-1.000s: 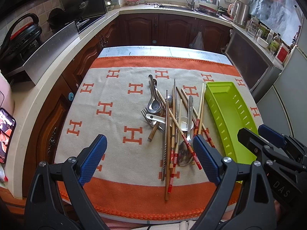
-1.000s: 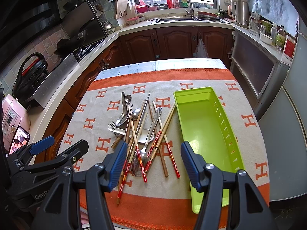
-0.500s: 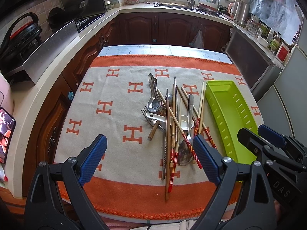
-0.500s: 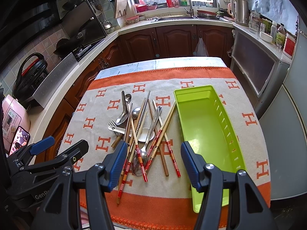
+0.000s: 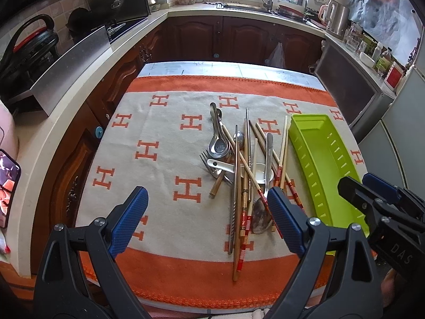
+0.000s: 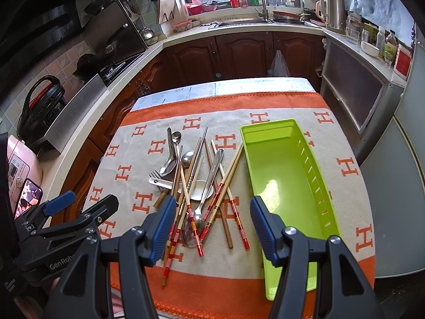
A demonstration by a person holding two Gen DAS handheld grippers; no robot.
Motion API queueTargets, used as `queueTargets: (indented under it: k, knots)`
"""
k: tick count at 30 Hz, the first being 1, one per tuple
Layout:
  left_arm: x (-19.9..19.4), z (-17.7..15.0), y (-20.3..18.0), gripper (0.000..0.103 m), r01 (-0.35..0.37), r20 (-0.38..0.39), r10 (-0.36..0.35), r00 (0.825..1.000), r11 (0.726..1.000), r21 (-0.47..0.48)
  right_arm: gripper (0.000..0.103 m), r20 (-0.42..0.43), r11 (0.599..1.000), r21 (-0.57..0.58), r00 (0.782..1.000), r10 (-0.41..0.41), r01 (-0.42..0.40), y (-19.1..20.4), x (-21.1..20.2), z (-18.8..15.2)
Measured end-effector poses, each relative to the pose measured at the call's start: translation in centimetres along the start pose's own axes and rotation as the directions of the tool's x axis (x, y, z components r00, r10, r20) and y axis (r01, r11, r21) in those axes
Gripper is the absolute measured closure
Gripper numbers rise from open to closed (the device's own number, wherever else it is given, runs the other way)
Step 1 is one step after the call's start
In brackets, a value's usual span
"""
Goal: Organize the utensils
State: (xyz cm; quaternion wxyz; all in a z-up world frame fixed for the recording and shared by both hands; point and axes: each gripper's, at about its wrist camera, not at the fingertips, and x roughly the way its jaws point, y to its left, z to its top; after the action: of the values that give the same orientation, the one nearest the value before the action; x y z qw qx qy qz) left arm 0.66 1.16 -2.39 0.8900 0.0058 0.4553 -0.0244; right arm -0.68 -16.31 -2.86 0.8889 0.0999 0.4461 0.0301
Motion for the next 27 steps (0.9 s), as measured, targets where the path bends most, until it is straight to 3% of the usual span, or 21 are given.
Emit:
queueTargets:
  k: [13,17,18,19,22,27]
  knots:
    - [3.6,2.1,1.3,0.013,-0.038,-0.051,0.039,0.998,0.999,0.012,0.045,-0.105,0.998,0.005,0.993,0.055,-0.055,0.3,4.0,1.7]
    - [5.2,2.8,2.0,0.014,0.006,-0.071,-0.005,0.997,1.0,0.017,0.045,-0.152,0.997,0.012,0.985,0.077,-0.076,0.5,5.8,2.2]
    - [5.7,3.0,2.3,0.018,0.01,-0.075,-0.009,0.997,1.0,0.014,0.046,-0.161,0.996,0.009,0.983,0.084,-0.084,0.4,6.2,2.3]
    - [6.2,3.2,2.6,0.027,0.009,-0.074,-0.008,0.997,1.0,0.01,0.048,-0.17,0.996,0.003,0.981,0.09,-0.091,0.6,6.6,2.5]
    - [7.7,3.6,3.6,0.038,0.005,-0.085,-0.004,0.996,1.0,0.015,0.056,-0.213,0.993,-0.006,0.971,0.112,-0.116,0.9,8.4,2.9]
    - [10.5,3.6,5.5,0.038,0.064,-0.169,-0.073,0.983,0.996,-0.059,0.072,-0.301,0.989,-0.016,0.944,0.137,-0.149,1.7,12.0,3.1]
